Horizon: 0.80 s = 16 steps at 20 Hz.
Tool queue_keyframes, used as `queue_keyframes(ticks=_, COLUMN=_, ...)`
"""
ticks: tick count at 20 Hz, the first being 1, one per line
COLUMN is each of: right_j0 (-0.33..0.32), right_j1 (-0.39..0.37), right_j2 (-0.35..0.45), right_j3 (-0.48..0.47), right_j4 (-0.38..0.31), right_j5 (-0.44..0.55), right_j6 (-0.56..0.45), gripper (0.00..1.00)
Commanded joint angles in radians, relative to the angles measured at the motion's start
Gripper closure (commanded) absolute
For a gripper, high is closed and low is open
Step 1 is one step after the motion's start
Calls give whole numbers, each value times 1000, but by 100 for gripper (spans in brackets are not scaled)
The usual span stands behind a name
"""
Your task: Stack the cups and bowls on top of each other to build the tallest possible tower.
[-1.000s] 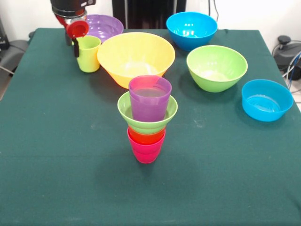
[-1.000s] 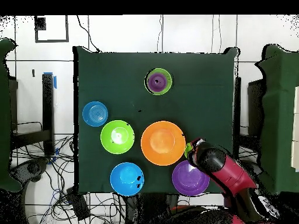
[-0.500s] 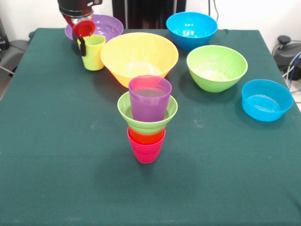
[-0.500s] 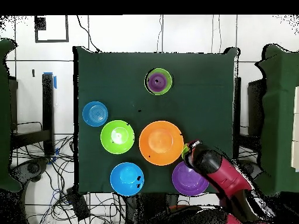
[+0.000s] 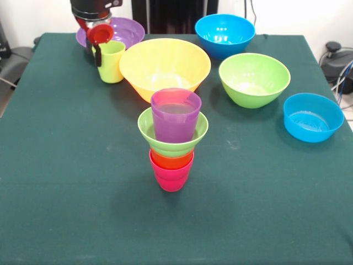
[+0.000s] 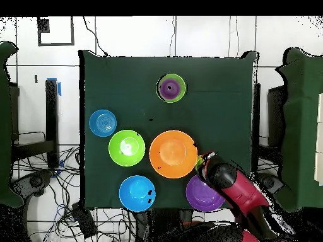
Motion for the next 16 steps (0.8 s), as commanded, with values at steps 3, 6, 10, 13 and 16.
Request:
queue_keyframes(ticks=3, right_j0=41, right_j1=4, right_j2=102, right_j3=38, right_j4=47, right_j5=-18, right_j6=202, gripper=0)
queue_keyframes(ticks=6, right_j0=51, right_j1=-12, right_j2=87, right_j3=22, right_j4=51, right_j5=17, right_j6=192, gripper=0)
queue_keyframes(ticks=10, right_j0=68, right_j1=-22, right_j2=73, right_j3=10, right_j4=61, right_j5=45, right_j6=192, gripper=0)
queue_keyframes(ticks=13, right_j0=69, right_j1=-23, right_j2=71, right_j3=8, right_j4=66, right_j5=49, right_j6=191, gripper=0)
queue_keyframes(ticks=16, right_j0=68, right_j1=-24, right_j2=71, right_j3=0, right_j4=70, right_j5=55, right_j6=183, gripper=0)
